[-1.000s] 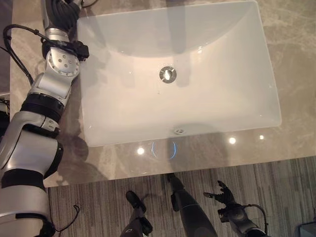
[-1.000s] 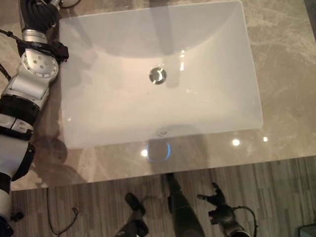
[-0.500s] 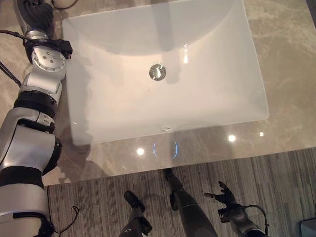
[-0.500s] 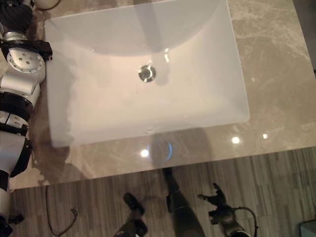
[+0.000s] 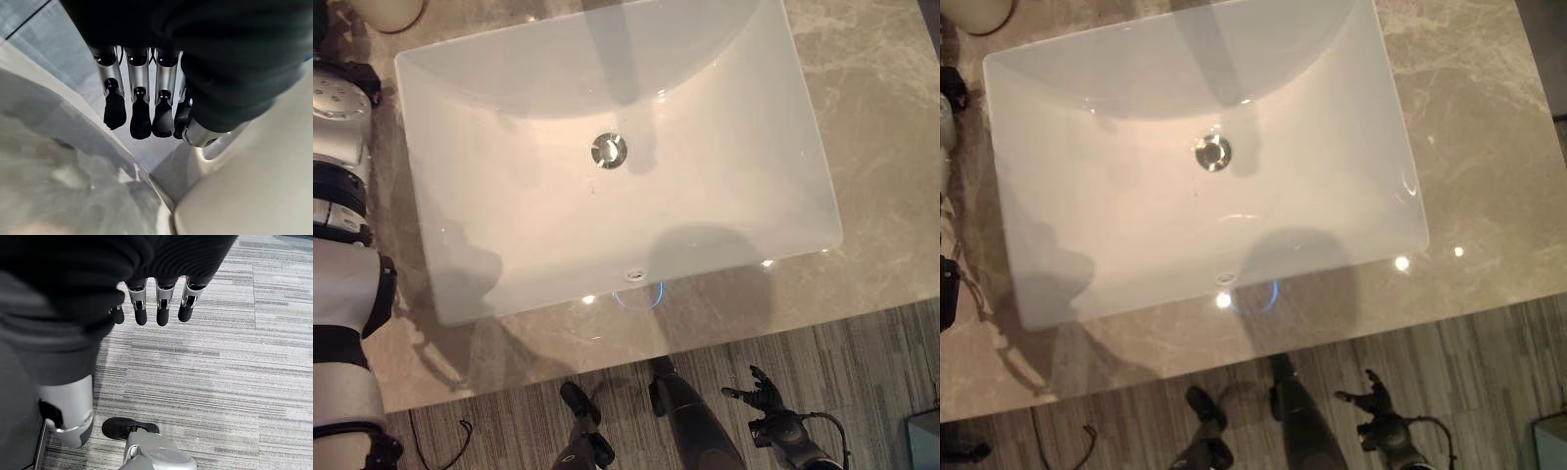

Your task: Put brush and paste in cup on sink, flatten towel.

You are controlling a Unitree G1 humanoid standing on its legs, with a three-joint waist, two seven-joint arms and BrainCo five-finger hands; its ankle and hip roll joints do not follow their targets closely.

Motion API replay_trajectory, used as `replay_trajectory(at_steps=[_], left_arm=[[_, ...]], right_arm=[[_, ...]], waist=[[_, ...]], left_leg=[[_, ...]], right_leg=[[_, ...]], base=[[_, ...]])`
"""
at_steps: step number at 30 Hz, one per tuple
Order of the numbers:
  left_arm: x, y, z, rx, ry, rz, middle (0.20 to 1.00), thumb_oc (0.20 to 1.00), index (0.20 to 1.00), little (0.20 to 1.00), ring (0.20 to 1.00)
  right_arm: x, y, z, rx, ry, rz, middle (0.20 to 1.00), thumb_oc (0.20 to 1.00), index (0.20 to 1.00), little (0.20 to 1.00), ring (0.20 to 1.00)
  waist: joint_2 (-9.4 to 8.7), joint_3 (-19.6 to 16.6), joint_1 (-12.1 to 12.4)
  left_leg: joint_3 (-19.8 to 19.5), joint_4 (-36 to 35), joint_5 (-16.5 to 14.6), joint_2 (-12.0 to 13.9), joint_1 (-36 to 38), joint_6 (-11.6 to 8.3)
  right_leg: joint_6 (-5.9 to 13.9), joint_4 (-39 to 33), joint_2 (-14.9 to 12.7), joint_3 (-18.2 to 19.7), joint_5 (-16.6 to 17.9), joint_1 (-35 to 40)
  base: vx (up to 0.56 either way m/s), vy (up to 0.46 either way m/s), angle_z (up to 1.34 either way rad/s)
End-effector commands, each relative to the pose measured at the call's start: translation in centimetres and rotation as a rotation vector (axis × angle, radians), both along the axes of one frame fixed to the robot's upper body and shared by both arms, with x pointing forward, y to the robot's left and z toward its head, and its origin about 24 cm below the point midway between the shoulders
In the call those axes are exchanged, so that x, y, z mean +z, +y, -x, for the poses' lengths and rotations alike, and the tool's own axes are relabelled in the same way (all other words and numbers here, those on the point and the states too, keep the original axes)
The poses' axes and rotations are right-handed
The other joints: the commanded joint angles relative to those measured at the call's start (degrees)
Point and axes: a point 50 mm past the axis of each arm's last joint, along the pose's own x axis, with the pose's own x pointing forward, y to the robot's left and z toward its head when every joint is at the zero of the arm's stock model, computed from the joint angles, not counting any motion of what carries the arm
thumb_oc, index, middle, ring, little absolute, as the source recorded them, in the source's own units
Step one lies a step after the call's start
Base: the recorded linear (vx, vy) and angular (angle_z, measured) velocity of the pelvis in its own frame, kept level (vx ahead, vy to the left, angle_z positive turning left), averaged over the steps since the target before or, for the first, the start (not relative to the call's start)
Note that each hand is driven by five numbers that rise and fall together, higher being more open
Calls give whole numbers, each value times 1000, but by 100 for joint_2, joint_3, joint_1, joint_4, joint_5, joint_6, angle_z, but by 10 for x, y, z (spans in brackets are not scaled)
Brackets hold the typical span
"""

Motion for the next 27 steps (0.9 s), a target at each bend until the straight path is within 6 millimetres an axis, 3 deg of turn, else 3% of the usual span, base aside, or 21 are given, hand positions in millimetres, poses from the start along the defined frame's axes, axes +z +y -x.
replay_trajectory(at_steps=[1, 5, 6, 7, 14, 20, 27], left_arm=[[33, 7, 17, 67, -34, -126, 200, 200, 200, 200, 200], [35, -10, 10, 11, -45, -180, 200, 200, 200, 200, 200], [35, -17, 7, -16, -55, -192, 200, 200, 200, 200, 200], [28, -37, -3, -82, -45, -240, 200, 200, 200, 200, 200], [16, -61, -18, -160, -30, -229, 200, 200, 200, 200, 200], [14, -58, -19, -143, -23, -202, 200, 200, 200, 200, 200], [-6, -51, -25, -100, 40, -133, 200, 200, 200, 200, 200]], right_arm=[[4, -27, 12, -56, 17, 40, 1000, 1000, 1000, 1000, 1000], [2, -25, 14, -49, 27, 33, 1000, 1000, 1000, 1000, 1000], [2, -24, 14, -44, 25, 32, 1000, 1000, 1000, 1000, 1000], [2, -24, 14, -42, 23, 28, 1000, 1000, 1000, 1000, 1000], [5, -25, 9, -39, 5, 33, 1000, 1000, 1000, 1000, 1000], [5, -25, 8, -37, 8, 41, 1000, 1000, 1000, 1000, 1000], [0, -33, 20, -41, 80, 70, 1000, 1000, 1000, 1000, 1000]], waist=[[280, 358, -90], [296, 352, -95], [296, 348, -97], [301, 339, -115], [334, 311, -165], [345, 339, -171], [350, 253, -135]], left_leg=[[-124, 68, 2158, 396, 1445, -403], [-145, 68, 2195, 420, 1426, -403], [-139, 68, 2189, 437, 1434, -403], [-120, 68, 2179, 466, 1495, -403], [-109, 68, 2091, 429, 1594, -403], [-173, 68, 2024, 370, 1649, -403], [-287, 68, 1771, 346, 1902, -403]], right_leg=[[884, -20, 269, -120, -449, 398], [877, -7, 270, -152, -470, 380], [873, -6, 269, -163, -485, 389], [842, 4, 288, -171, -536, 434], [832, -3, 284, -171, -548, 513], [835, 2, 278, -181, -541, 565], [850, 25, 216, -288, -585, 891]], base=[[0, 0, 0], [0, 0, 0], [0, 0, 0], [0, 0, 0], [6, 3, 8], [-13, 16, -3], [-15, 6, 0]])
